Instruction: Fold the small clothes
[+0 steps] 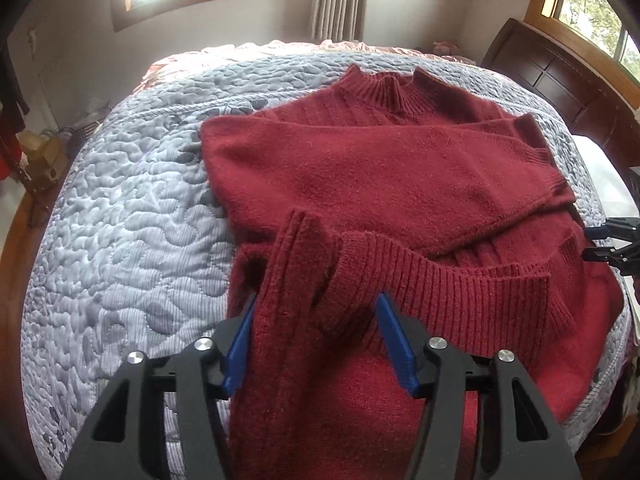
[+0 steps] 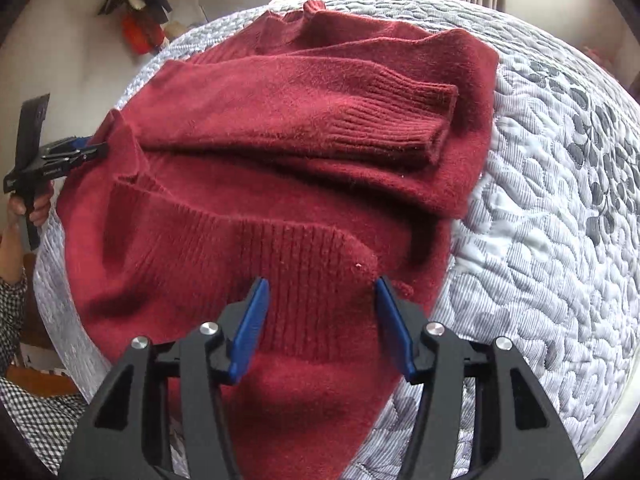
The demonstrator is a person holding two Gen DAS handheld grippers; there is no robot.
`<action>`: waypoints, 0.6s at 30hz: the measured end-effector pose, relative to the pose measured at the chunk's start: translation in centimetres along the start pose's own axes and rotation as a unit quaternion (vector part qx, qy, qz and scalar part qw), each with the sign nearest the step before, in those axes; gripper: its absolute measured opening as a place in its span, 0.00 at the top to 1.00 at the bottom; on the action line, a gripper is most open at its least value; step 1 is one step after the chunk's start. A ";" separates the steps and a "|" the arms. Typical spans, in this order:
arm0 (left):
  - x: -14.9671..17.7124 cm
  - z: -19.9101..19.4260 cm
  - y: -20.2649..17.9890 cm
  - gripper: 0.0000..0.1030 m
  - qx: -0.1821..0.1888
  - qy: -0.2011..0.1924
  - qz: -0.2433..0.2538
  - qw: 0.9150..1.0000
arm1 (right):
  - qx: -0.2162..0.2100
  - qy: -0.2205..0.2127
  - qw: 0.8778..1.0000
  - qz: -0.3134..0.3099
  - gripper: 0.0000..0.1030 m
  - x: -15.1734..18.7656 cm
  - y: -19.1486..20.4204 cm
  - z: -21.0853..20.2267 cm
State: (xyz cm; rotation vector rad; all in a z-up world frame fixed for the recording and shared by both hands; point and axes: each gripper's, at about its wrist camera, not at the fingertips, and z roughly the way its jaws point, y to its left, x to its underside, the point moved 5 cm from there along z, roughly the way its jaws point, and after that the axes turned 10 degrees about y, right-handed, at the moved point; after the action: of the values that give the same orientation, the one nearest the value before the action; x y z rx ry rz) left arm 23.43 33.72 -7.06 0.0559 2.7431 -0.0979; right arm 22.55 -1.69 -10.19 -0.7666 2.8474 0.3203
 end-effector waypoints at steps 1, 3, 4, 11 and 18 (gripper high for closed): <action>0.1 0.2 -0.1 0.51 -0.002 0.002 0.002 1.000 | 0.005 0.000 1.000 -0.001 0.47 0.0 -0.1 0.1; 0.5 0.6 -0.2 0.51 -0.004 0.007 0.002 1.000 | 0.000 -0.004 1.000 0.006 0.44 0.1 -0.3 0.0; 0.6 0.6 -0.2 0.52 -0.003 0.007 0.001 1.000 | -0.003 -0.008 1.000 0.008 0.44 0.1 -0.5 -0.1; 1.0 0.3 -0.9 0.45 0.014 0.012 0.004 1.000 | 0.023 -0.022 0.999 0.004 0.31 0.2 -1.3 -0.8; 1.0 1.1 -0.9 0.53 0.015 0.018 -0.011 1.000 | 0.014 -0.016 1.000 -0.008 0.40 0.2 -0.3 0.6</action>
State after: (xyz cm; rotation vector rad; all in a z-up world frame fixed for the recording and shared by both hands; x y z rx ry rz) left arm 22.89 32.80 -8.42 0.0366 2.7781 -0.1454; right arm 22.66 -1.90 -10.89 -0.7719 2.8086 0.2878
